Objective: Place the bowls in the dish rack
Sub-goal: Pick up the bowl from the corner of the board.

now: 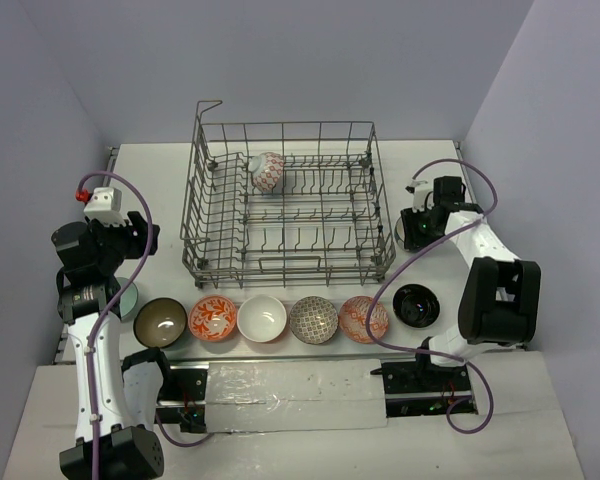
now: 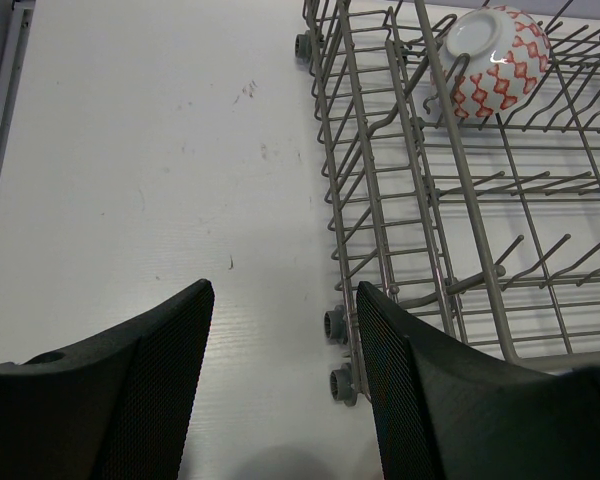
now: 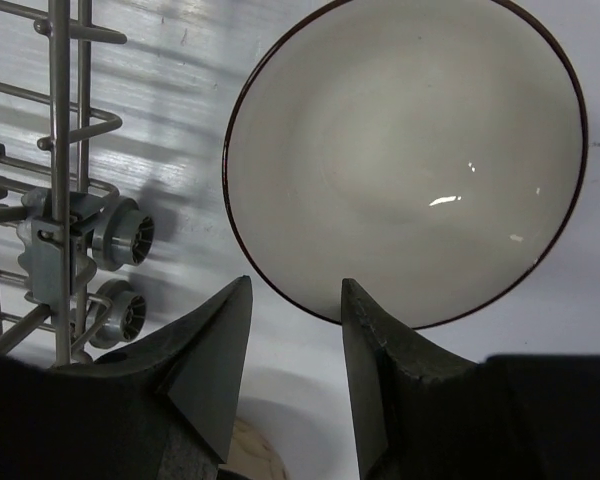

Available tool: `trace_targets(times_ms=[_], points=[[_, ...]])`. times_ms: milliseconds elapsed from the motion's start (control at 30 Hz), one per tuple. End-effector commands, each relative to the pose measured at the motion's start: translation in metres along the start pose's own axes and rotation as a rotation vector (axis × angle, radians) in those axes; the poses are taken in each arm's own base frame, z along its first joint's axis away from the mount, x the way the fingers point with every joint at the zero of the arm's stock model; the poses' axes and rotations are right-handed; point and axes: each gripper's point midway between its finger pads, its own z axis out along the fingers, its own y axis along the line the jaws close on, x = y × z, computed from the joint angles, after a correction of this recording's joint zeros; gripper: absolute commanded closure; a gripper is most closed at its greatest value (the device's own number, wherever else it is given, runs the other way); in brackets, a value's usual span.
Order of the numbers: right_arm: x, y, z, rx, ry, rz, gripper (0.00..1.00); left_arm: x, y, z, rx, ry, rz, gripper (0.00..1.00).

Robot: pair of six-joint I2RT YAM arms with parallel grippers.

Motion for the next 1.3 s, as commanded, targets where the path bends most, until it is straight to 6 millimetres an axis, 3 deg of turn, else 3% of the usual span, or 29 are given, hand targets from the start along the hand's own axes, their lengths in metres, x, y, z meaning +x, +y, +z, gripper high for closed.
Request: trace_targets(times_ms=[0, 1267], points=[[-0.0099, -0.0017, 0.0048, 0.028, -0.017, -0.017, 0.52, -0.0018, 0.0000, 0.0004, 0.010, -0.013, 0.018, 0.35], [-0.0082, -0.0068, 0.0070, 0.072, 0.000, -0.021, 0.73, -0.0011, 0.0014, 0.0007, 0.009, -0.011, 0.013, 0.35]])
